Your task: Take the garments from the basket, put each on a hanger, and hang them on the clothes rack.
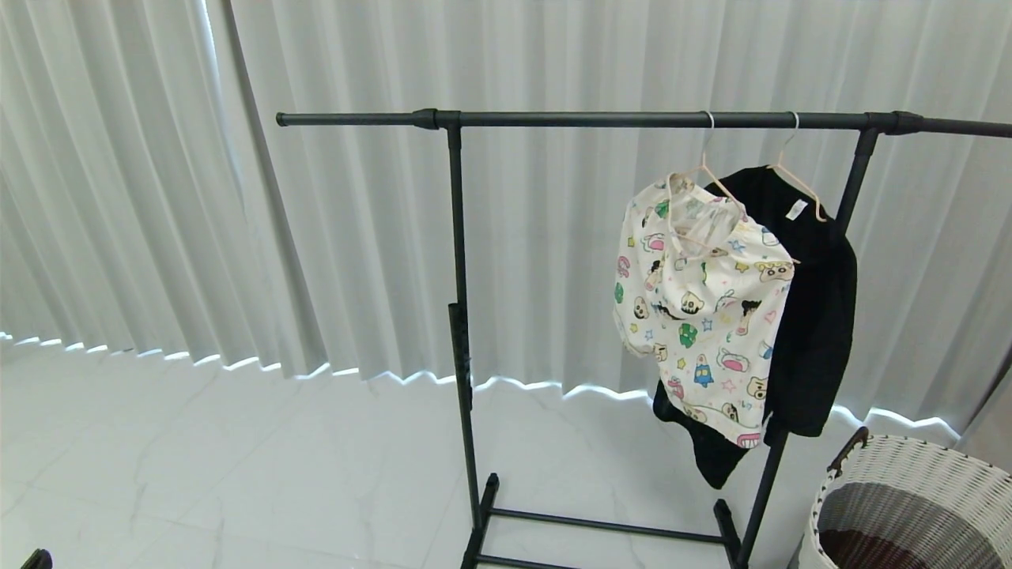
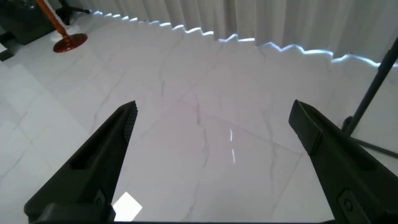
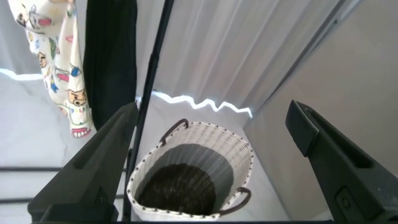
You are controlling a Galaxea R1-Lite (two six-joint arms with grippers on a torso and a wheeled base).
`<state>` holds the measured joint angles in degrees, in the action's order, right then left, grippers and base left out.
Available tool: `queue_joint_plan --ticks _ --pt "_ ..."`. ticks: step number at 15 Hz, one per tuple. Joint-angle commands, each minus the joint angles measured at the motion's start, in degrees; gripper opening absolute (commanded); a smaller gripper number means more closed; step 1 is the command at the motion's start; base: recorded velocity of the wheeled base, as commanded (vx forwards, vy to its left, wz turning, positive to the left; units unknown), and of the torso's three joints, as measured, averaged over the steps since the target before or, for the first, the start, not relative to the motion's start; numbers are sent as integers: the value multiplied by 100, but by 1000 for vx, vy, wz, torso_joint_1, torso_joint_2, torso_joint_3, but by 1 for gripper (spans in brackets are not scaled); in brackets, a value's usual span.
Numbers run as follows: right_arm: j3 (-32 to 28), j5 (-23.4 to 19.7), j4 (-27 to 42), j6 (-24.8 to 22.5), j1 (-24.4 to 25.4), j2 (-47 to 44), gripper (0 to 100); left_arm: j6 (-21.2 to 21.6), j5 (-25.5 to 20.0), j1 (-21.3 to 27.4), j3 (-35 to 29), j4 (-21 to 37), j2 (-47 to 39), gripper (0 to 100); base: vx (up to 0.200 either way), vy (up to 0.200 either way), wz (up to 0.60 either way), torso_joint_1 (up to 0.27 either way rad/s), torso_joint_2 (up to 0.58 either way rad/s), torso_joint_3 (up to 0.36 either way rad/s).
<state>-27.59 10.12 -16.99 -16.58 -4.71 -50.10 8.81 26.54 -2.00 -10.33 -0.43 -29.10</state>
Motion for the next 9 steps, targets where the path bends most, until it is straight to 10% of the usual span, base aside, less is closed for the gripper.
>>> queue_joint_plan --ticks 1,9 --pt "324 -10 -173 -12 5 115 100 68 115 -2 338 34 634 100 0 0 0 -178 471 281" --pt "720 -27 -181 -3 31 625 100 692 466 24 725 341 2374 100 0 0 0 -108 353 216"
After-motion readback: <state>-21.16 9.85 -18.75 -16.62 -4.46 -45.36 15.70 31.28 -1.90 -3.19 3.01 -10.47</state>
